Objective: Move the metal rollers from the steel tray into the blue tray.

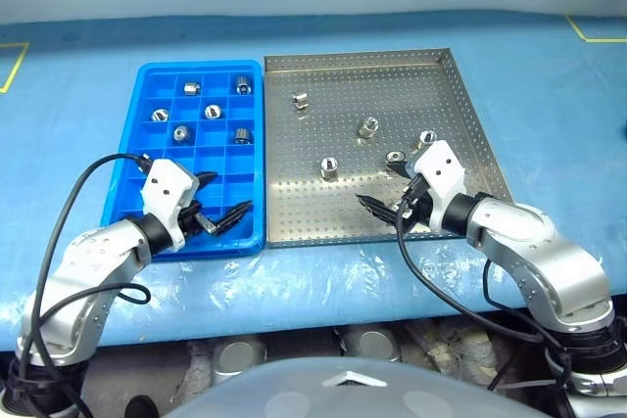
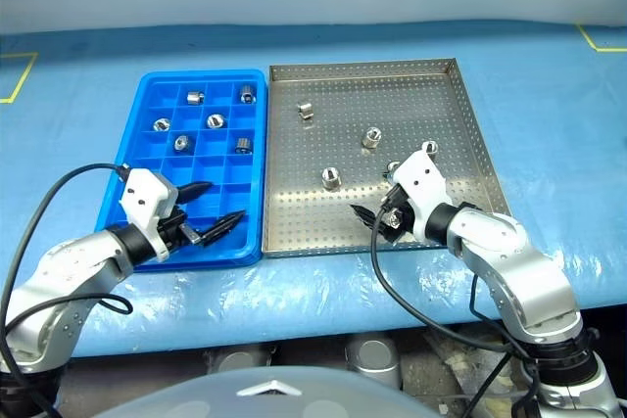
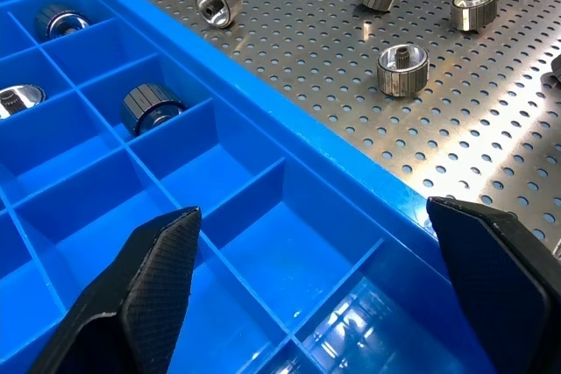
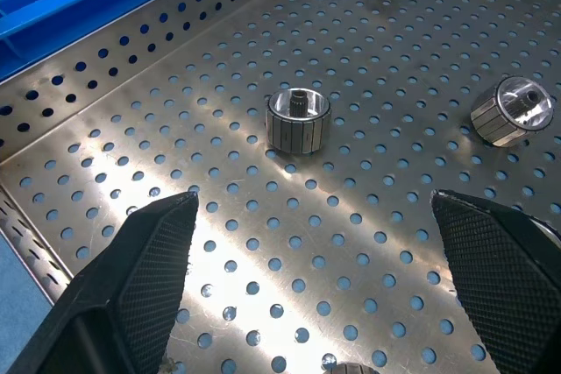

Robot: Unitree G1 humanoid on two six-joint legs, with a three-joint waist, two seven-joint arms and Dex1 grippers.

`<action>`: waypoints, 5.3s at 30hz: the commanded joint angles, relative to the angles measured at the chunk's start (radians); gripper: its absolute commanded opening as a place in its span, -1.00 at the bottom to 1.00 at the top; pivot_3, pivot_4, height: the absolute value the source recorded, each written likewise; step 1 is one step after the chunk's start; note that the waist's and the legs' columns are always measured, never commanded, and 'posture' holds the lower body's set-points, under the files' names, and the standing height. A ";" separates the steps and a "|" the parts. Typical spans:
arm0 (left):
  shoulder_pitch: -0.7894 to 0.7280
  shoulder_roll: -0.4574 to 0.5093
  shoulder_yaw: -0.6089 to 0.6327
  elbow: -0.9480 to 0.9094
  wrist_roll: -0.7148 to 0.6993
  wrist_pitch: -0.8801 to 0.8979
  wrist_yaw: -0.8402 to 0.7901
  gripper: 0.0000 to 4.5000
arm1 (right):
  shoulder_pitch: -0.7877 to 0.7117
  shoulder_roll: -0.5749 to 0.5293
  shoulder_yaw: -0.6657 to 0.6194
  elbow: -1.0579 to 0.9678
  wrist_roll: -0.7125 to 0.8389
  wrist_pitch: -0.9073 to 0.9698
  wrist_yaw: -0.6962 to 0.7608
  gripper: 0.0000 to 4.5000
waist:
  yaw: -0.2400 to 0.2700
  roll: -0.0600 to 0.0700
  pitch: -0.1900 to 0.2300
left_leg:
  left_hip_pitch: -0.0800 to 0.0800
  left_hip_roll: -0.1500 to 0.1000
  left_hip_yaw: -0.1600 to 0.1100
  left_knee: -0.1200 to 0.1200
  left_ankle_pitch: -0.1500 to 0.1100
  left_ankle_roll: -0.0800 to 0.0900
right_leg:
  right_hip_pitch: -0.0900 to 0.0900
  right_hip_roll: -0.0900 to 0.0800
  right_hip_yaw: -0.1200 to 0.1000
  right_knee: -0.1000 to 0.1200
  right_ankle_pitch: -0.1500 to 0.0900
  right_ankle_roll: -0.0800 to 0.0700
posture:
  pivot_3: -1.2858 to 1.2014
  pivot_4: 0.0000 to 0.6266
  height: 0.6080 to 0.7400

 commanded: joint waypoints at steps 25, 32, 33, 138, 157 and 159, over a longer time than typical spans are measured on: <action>0.004 -0.007 0.022 -0.052 -0.013 -0.005 -0.001 1.00 | -0.035 0.052 0.022 -0.010 -0.003 0.001 -0.023 0.99 | 0.000 0.000 0.000 | 0.000 0.000 0.000 0.001 0.000 0.000 | 0.000 0.000 0.000 0.001 0.000 0.000 | 0.00 -0.52 1.00; 0.005 -0.009 0.017 -0.052 -0.010 -0.002 -0.001 1.00 | -0.106 0.139 0.101 0.070 -0.054 -0.033 -0.062 0.99 | -0.003 0.000 0.000 | 0.000 0.000 0.000 0.001 0.000 0.000 | 0.000 0.000 0.000 0.001 0.000 0.000 | 0.00 -0.52 1.00; 0.004 -0.009 0.016 -0.053 -0.010 0.000 0.000 1.00 | -0.121 0.162 0.108 0.087 -0.060 -0.036 -0.073 0.99 | -0.004 0.000 0.000 | 0.000 0.000 0.000 0.001 0.000 0.000 | 0.000 0.000 0.000 0.001 0.000 0.000 | 0.00 -0.52 1.00; -0.178 -0.336 0.209 0.278 0.423 -0.138 0.390 -0.23 | -0.201 0.434 0.320 0.148 -0.158 -0.186 -0.068 1.00 | 0.023 -0.001 -0.001 | 0.001 -0.001 -0.003 0.005 0.001 -0.001 | 0.003 -0.001 -0.003 0.003 0.003 -0.001 | 0.04 -0.52 1.00; -0.359 -0.167 -0.098 0.107 0.095 -0.041 -0.122 0.98 | 0.008 0.277 0.100 -0.013 -0.099 -0.117 -0.073 1.00 | -0.004 -0.002 -0.001 | 0.000 -0.001 -0.003 0.004 0.001 -0.001 | 0.003 -0.001 -0.003 0.003 0.003 0.000 | -0.04 -0.52 1.00; -0.410 -0.129 -0.205 0.168 0.103 -0.040 -0.220 0.98 | 0.031 0.247 0.075 -0.020 -0.099 -0.117 -0.069 1.00 | -0.014 -0.001 -0.001 | 0.000 -0.001 -0.003 0.004 0.001 -0.001 | 0.003 -0.001 -0.002 0.003 0.001 0.002 | -0.06 -0.52 1.00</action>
